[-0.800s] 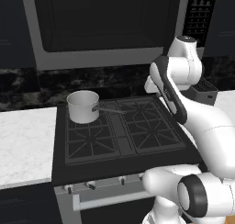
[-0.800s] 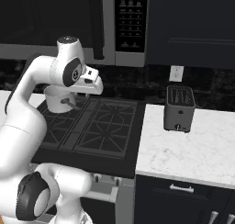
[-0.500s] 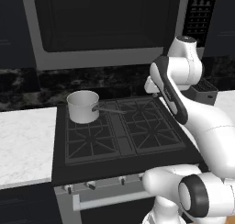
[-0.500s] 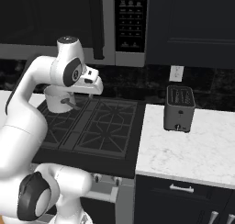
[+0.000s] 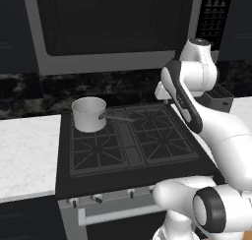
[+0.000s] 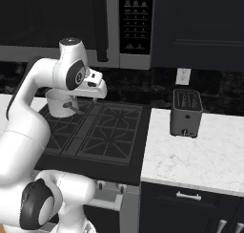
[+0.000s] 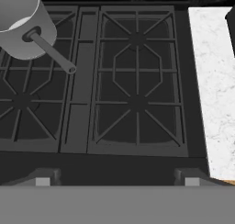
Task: Turn off the rear left burner of the stove.
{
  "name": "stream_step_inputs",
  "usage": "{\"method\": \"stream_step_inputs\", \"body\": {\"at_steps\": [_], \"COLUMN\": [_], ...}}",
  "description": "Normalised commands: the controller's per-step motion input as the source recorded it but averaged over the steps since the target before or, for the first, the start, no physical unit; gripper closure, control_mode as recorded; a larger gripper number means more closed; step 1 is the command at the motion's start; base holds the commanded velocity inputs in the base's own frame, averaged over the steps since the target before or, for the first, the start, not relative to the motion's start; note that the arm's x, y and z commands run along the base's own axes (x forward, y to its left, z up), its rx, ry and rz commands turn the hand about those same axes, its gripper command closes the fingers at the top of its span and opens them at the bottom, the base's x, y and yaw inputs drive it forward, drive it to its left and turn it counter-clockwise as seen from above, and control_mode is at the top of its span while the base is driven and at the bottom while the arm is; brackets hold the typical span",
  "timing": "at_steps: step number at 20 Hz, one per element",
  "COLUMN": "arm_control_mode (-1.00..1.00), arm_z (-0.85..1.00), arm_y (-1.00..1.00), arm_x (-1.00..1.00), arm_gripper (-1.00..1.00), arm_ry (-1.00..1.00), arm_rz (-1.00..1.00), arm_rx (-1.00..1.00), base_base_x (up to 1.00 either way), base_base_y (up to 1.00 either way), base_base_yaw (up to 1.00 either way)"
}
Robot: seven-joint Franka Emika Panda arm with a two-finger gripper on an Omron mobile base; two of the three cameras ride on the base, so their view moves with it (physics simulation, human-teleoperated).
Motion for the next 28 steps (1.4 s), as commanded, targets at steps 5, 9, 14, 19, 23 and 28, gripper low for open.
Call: {"method": "stream_step_inputs", "body": {"at_steps": [5, 9, 14, 19, 23, 28], "arm_control_mode": [-1.00, -1.00, -1.00, -1.00, -1.00, -1.00], "arm_z": [0.00, 0.00, -0.21, -0.44, -0.34, -0.35], "arm_y": [0.00, 0.07, 0.81, 1.00, 1.00, 1.00], "arm_x": [0.00, -0.06, -0.75, -1.00, -1.00, -0.98], "arm_gripper": [-1.00, -1.00, -1.00, -1.00, -1.00, -1.00], "arm_ry": [0.00, -0.02, -0.06, -0.13, -0.11, -0.03], "arm_rz": [0.00, 0.00, 0.10, 0.18, 0.16, 0.19], "arm_rx": [0.00, -0.02, -0.27, -0.42, -0.30, -0.26], "base_base_x": [0.00, 0.00, 0.00, 0.00, 0.00, 0.00], "base_base_y": [0.00, 0.00, 0.00, 0.00, 0.00, 0.00], "base_base_yaw": [0.00, 0.00, 0.00, 0.00, 0.00, 0.00]}}
